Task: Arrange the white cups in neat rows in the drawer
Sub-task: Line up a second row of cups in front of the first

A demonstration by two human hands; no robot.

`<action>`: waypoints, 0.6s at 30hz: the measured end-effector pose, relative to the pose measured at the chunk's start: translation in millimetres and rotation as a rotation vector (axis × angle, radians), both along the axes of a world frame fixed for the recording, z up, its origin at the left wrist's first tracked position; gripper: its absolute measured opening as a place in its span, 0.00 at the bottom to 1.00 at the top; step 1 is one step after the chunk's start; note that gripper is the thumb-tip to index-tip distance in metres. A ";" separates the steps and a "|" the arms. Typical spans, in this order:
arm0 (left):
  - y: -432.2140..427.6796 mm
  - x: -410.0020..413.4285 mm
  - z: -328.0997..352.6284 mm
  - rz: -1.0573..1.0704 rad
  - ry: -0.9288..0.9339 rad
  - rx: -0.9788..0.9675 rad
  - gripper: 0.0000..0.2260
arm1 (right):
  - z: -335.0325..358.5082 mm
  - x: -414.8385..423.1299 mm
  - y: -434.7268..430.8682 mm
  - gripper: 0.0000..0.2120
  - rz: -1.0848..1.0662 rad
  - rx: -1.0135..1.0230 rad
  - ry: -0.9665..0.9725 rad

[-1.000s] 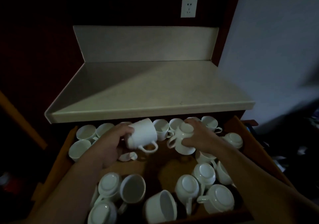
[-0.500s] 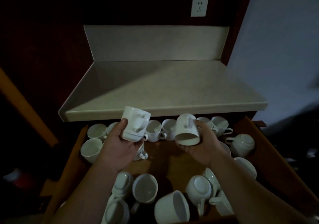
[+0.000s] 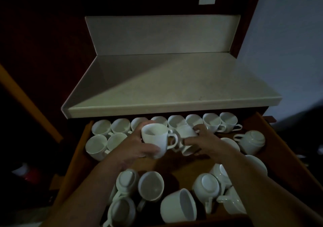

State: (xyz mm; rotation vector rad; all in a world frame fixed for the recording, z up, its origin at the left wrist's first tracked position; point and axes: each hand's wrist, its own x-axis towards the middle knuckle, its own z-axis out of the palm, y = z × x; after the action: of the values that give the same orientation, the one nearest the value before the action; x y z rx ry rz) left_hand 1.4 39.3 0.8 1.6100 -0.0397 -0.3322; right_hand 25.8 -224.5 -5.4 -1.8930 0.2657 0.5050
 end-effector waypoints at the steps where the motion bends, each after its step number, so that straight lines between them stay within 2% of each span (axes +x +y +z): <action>1: -3.5 1.7 -0.2 -0.011 -0.036 0.075 0.37 | -1.5 2.1 -2.3 0.38 0.062 -0.174 -0.035; 5: -11.3 12.9 -6.6 -0.058 -0.214 0.443 0.39 | -7.0 11.9 -9.4 0.37 0.218 -0.499 -0.135; 10: -28.0 30.6 -11.5 -0.236 -0.367 0.837 0.40 | -28.2 29.4 -10.0 0.45 0.384 -0.785 -0.137; 13: -37.1 37.8 -19.9 -0.323 -0.392 1.039 0.39 | -33.9 31.6 -7.1 0.41 0.423 -0.818 -0.175; 16: -43.3 41.5 -30.9 -0.368 -0.454 1.139 0.37 | -35.1 31.0 -4.1 0.37 0.426 -0.815 -0.209; 18: -45.4 44.1 -39.1 -0.385 -0.501 1.189 0.35 | -35.9 29.6 -1.3 0.38 0.432 -0.812 -0.213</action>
State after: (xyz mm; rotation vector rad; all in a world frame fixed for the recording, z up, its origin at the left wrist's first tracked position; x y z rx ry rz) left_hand 45.5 -6.1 -38.3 2.8464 -0.6424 -0.2368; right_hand 55.4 -225.8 -41.2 -2.8038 -0.1138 0.5142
